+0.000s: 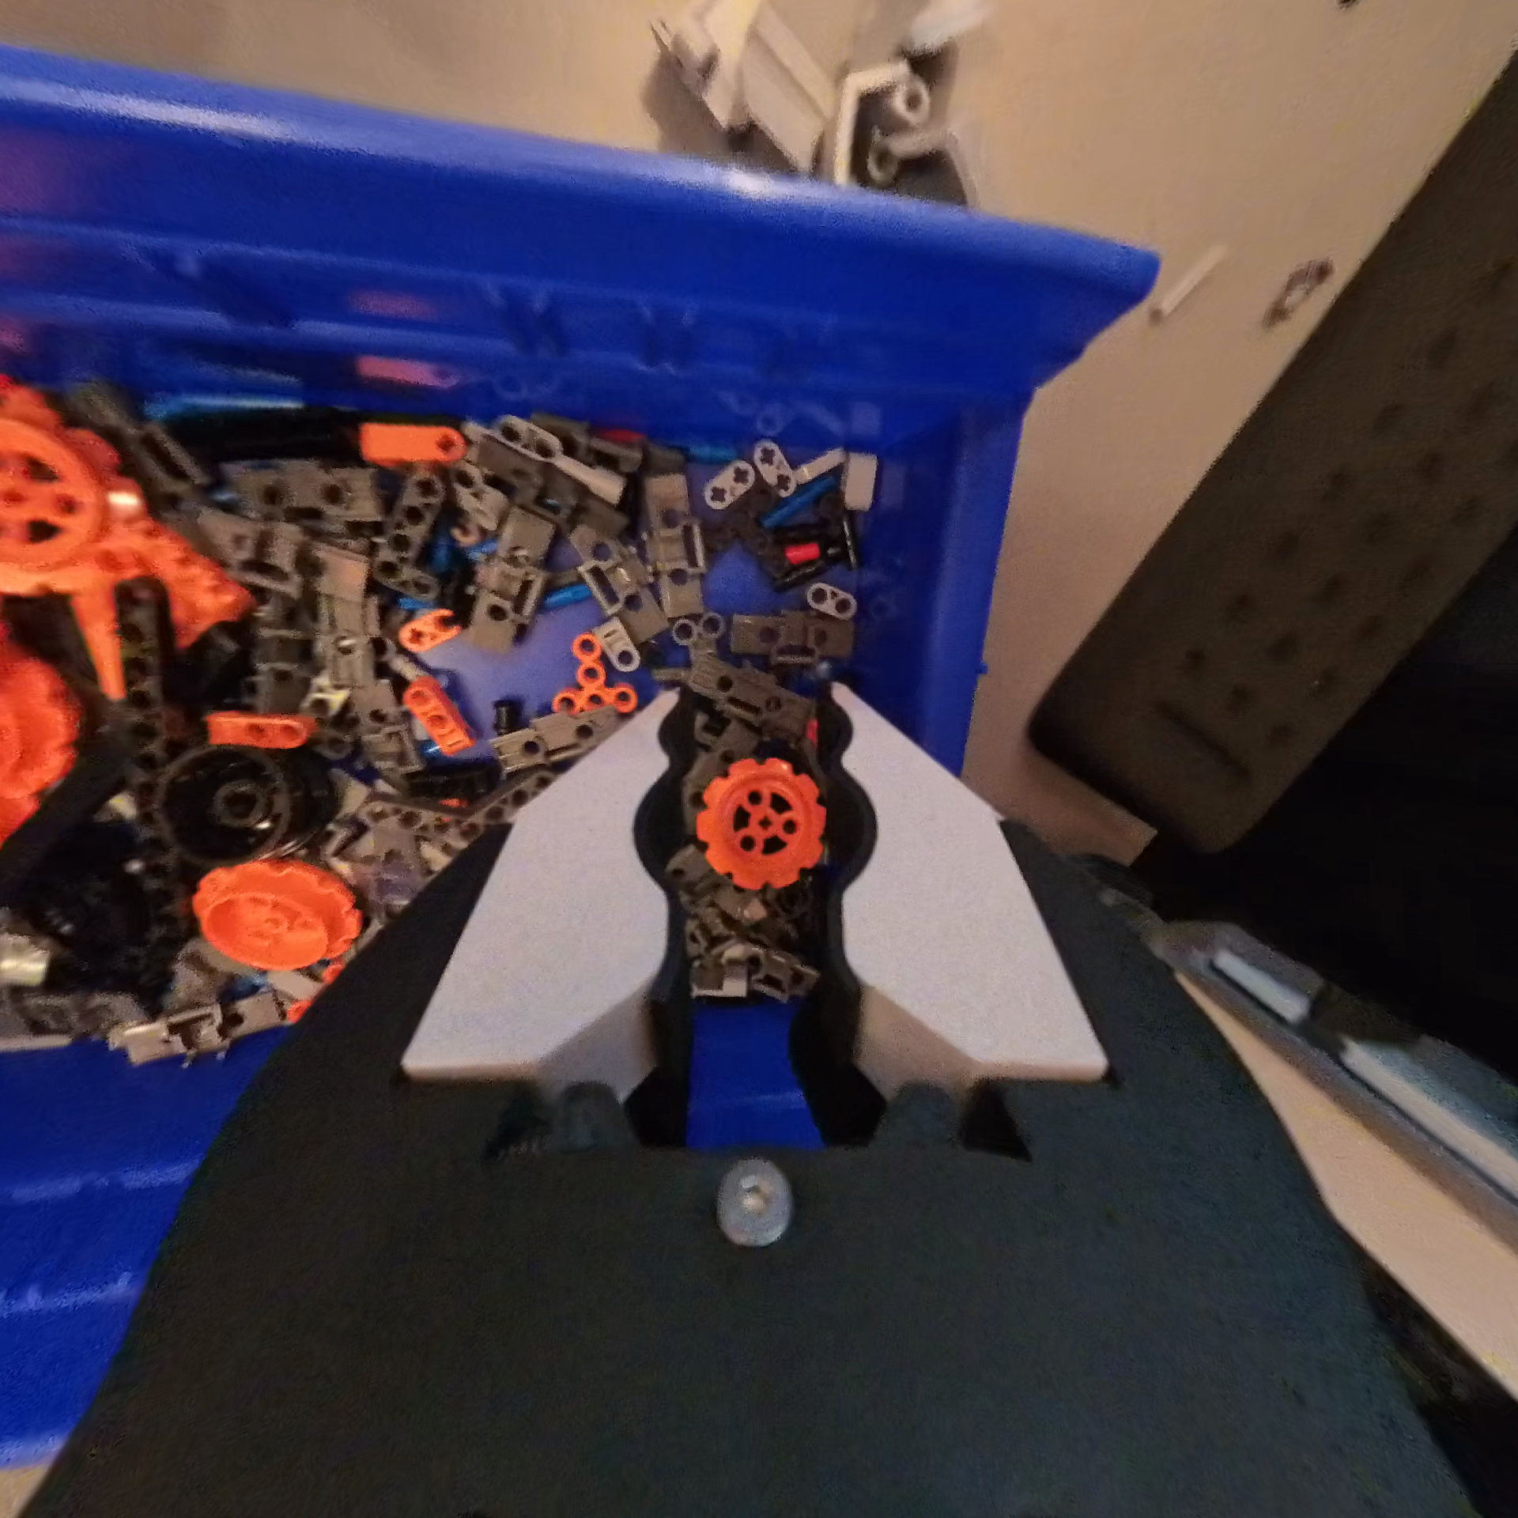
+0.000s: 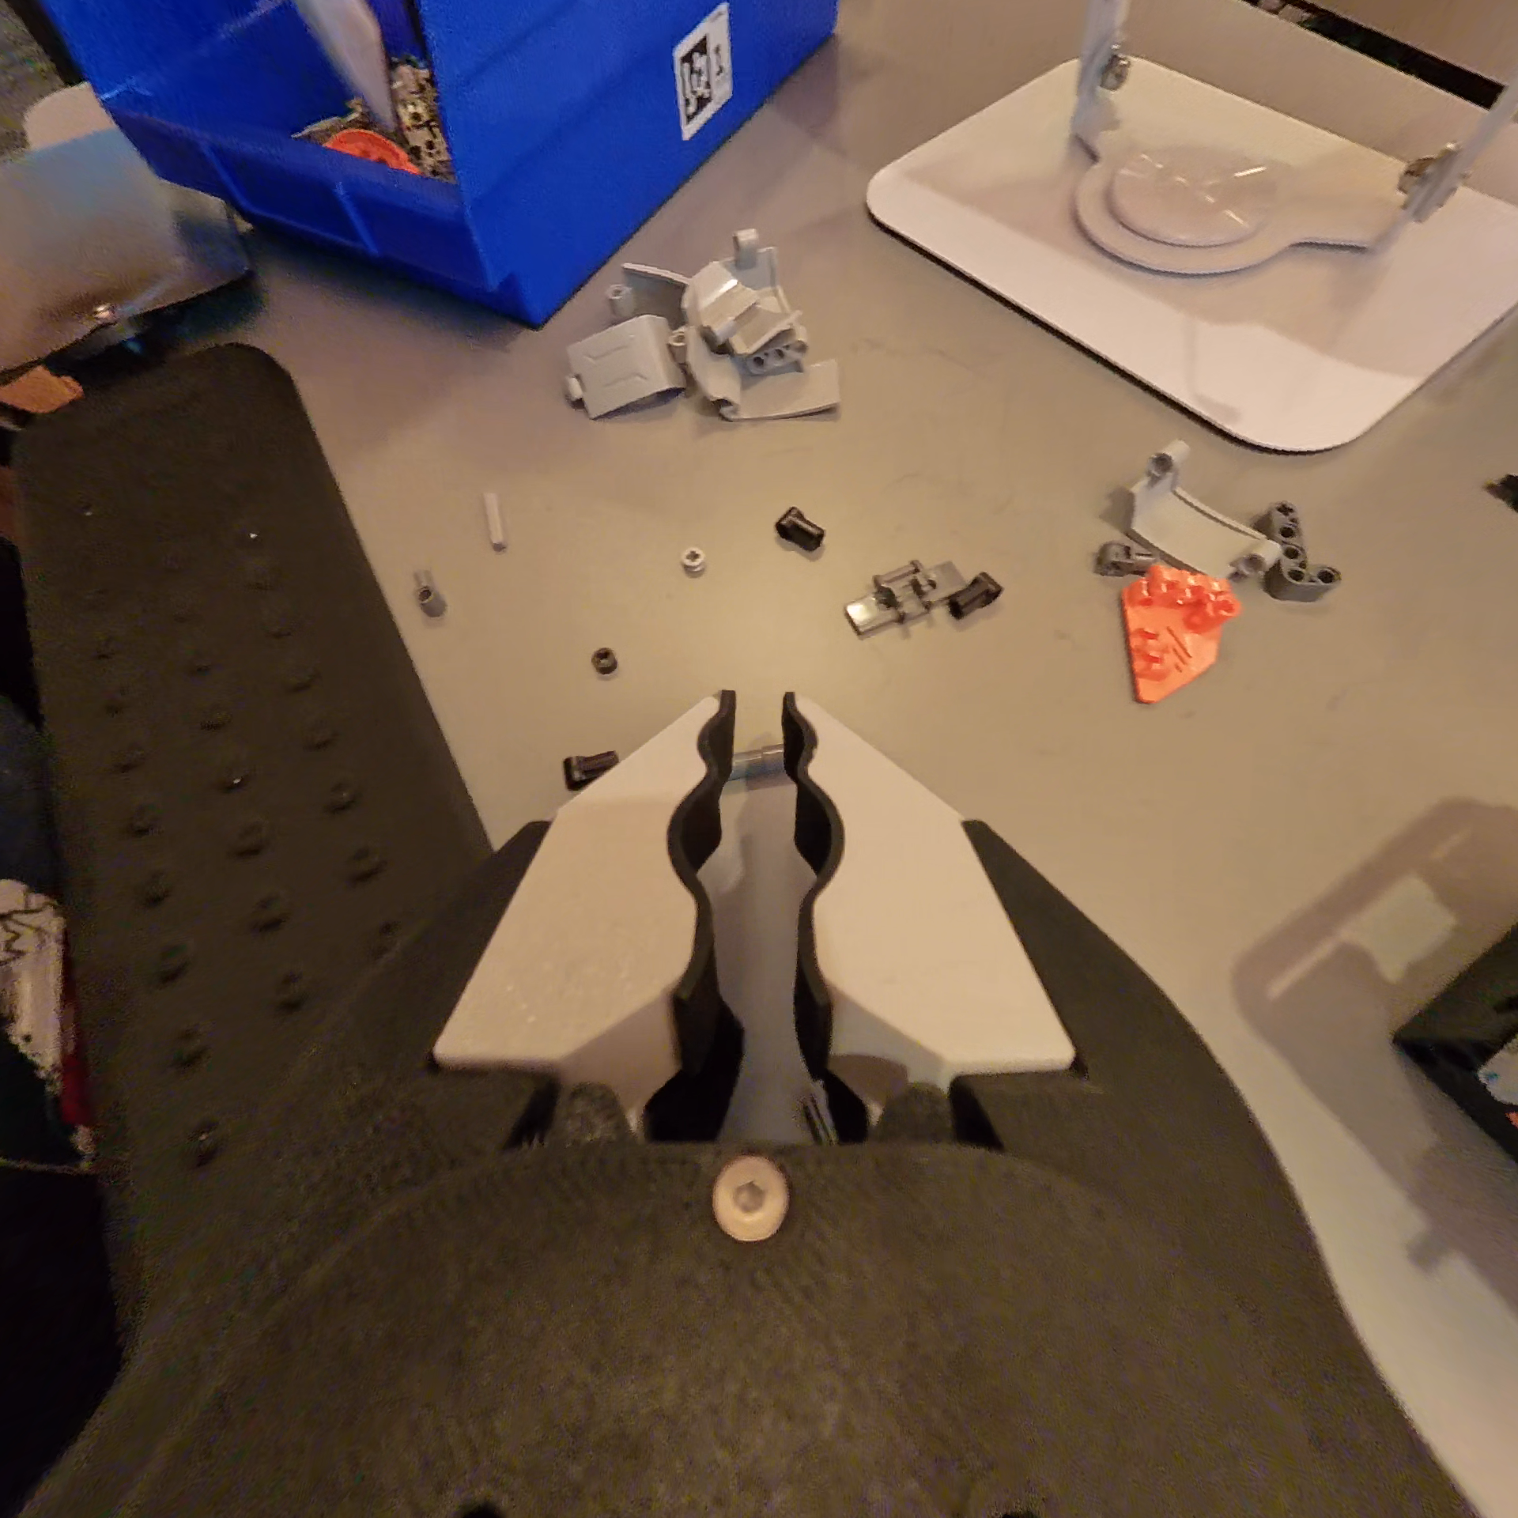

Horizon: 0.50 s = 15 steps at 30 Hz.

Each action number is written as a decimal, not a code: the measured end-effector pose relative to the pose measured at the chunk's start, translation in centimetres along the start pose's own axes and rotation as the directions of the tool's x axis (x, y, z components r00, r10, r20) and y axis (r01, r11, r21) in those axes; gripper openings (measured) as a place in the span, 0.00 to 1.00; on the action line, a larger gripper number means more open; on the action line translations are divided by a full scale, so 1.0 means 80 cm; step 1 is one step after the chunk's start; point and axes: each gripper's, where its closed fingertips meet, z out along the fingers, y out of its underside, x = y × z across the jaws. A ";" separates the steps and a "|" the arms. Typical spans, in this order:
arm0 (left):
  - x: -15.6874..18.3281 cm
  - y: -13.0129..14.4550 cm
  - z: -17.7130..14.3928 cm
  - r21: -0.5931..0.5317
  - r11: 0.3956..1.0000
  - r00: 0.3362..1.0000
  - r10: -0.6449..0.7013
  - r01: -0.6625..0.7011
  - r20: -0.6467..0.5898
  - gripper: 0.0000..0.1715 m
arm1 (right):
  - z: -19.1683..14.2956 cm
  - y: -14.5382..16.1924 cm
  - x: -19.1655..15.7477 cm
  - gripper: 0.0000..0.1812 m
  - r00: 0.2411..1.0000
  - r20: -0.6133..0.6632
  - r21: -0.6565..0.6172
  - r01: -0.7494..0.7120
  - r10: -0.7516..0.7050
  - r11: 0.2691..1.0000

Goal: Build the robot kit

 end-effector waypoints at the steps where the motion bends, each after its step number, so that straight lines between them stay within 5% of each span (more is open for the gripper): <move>1: 0.003 0.010 0.008 -0.068 0.997 0.999 0.028 -0.030 -0.038 0.17 | 0.001 0.000 0.003 0.05 1.000 -0.012 0.000 -0.007 0.007 1.000; 7: -0.015 0.037 0.039 -0.229 0.969 0.995 0.083 -0.092 -0.050 0.25 | 0.006 0.005 0.013 0.05 0.999 -0.053 -0.017 -0.016 0.015 1.000; 15: -0.057 0.028 0.029 -0.155 0.984 0.991 0.104 -0.091 0.078 0.13 | 0.012 0.014 0.020 0.05 0.997 -0.078 -0.056 -0.017 0.013 0.998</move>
